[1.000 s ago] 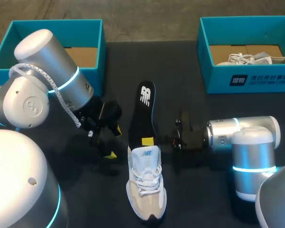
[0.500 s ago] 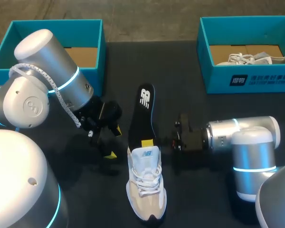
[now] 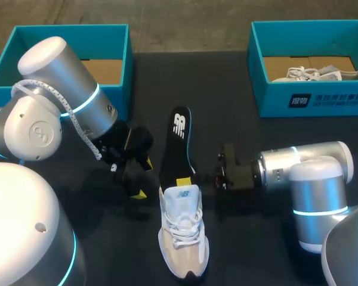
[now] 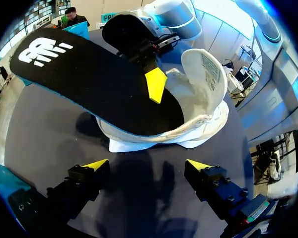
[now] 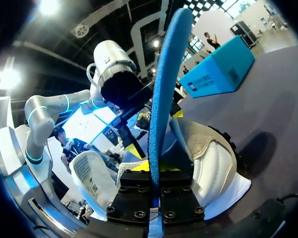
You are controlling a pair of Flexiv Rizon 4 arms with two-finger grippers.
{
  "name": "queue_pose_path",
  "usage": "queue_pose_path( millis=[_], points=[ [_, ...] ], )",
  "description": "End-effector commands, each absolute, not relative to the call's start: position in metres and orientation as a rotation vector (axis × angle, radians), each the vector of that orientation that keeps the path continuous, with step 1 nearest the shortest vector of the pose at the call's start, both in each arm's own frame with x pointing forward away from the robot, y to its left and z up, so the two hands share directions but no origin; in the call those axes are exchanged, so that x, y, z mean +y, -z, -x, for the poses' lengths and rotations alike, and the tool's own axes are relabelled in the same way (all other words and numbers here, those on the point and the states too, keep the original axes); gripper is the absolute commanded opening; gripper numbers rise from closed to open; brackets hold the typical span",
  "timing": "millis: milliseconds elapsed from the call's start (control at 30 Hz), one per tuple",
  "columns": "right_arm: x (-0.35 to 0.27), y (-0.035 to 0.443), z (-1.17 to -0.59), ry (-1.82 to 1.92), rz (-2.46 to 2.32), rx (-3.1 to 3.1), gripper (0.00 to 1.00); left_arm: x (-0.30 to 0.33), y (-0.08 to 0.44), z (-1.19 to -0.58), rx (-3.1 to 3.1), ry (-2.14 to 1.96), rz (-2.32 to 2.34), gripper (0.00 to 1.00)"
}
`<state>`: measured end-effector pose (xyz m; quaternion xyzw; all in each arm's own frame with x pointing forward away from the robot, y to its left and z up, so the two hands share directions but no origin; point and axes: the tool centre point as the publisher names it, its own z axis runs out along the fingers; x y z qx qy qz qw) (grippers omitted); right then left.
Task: Take the shoe out of the shoebox, open the shoe tongue, remove and reinsert the insole, then place the shoe into the shoebox
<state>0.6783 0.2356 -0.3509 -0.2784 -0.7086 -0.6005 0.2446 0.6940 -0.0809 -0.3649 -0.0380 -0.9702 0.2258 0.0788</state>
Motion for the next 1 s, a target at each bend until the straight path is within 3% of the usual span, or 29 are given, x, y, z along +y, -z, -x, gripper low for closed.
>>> queue_pose_path(
  millis=[33, 1000],
  points=[
    [0.239, 0.351, -0.674, 1.616, 0.764, -1.953, 0.00, -0.080, 0.365, -0.693, -2.905, -0.678, 0.114, 1.00],
    [0.229, 0.355, -0.671, 1.609, 0.737, -1.921, 0.00, -0.080, 0.365, -0.693, -2.905, -0.678, 0.114, 1.00]
  ],
)
